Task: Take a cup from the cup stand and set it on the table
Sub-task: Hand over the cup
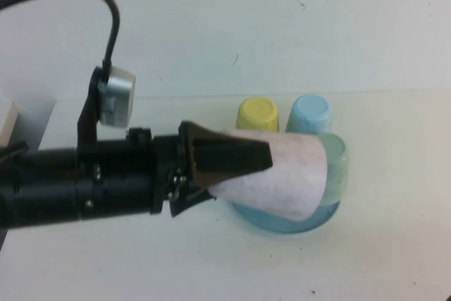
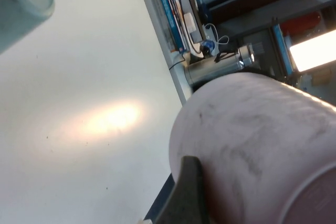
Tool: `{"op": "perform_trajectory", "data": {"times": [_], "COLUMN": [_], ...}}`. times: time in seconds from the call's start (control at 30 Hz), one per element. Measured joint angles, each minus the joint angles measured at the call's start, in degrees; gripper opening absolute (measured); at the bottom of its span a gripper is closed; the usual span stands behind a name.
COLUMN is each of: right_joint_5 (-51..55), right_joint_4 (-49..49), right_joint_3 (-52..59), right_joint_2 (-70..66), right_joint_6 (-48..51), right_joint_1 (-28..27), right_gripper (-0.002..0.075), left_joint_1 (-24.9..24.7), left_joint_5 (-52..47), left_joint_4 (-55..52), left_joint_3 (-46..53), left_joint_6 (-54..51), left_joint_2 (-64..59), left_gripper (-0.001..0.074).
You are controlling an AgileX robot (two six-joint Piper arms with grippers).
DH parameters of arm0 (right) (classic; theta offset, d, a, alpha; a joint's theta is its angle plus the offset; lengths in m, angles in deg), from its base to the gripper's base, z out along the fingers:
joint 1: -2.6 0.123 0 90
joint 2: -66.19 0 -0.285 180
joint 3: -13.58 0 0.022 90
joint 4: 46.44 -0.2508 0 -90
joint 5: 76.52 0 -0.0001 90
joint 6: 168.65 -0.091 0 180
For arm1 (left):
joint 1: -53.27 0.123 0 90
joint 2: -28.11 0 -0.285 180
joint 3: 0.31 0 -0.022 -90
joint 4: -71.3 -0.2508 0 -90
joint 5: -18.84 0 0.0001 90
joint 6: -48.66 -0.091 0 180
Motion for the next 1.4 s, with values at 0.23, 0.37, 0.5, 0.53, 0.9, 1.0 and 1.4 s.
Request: {"op": "perform_trajectory", "data": {"times": [0.23, 0.37, 0.5, 0.53, 0.9, 1.0, 1.4], "right_joint_5": [3.1, 6.7, 11.6, 13.2, 23.8, 23.8, 24.0], "right_joint_4": [-0.1, -0.2, -0.2, -0.2, -0.2, -0.2, -0.2], "right_joint_3": [-6.8, -10.0, -14.3, -15.7, -31.3, -34.9, -48.7], "right_joint_2": [-8.0, -16.8, -27.9, -30.9, -61.0, -65.9, -74.3], "right_joint_6": [1.0, 3.6, 8.2, 9.6, 18.5, 18.7, 20.1], "right_joint_1": [0.0, 0.0, 0.0, 0.0, 1.8, 4.8, 13.1], "right_gripper": [0.0362, 0.0377, 0.0380, 0.0381, 0.0383, 0.0383, 0.0383], "left_joint_1": [0.0, 0.0, 0.0, 0.0, 0.0, 0.0, 0.0], "left_joint_5": [0.1, 0.0, -0.3, -0.3, 0.0, 0.6, 2.0], "left_joint_4": [0.1, 0.3, 0.3, 0.3, 0.4, 0.4, 0.5], "left_joint_3": [-6.5, -8.1, -8.1, -8.1, -10.6, -11.4, -12.4], "left_joint_6": [2.1, 3.4, 4.8, 5.1, 6.8, 6.9, 6.9], "left_joint_2": [-4.9, -7.4, -8.4, -8.4, -10.0, -10.1, -10.1], "left_gripper": [0.0585, 0.0585, 0.0585, 0.0585, 0.0585, 0.0585, 0.0585]}}
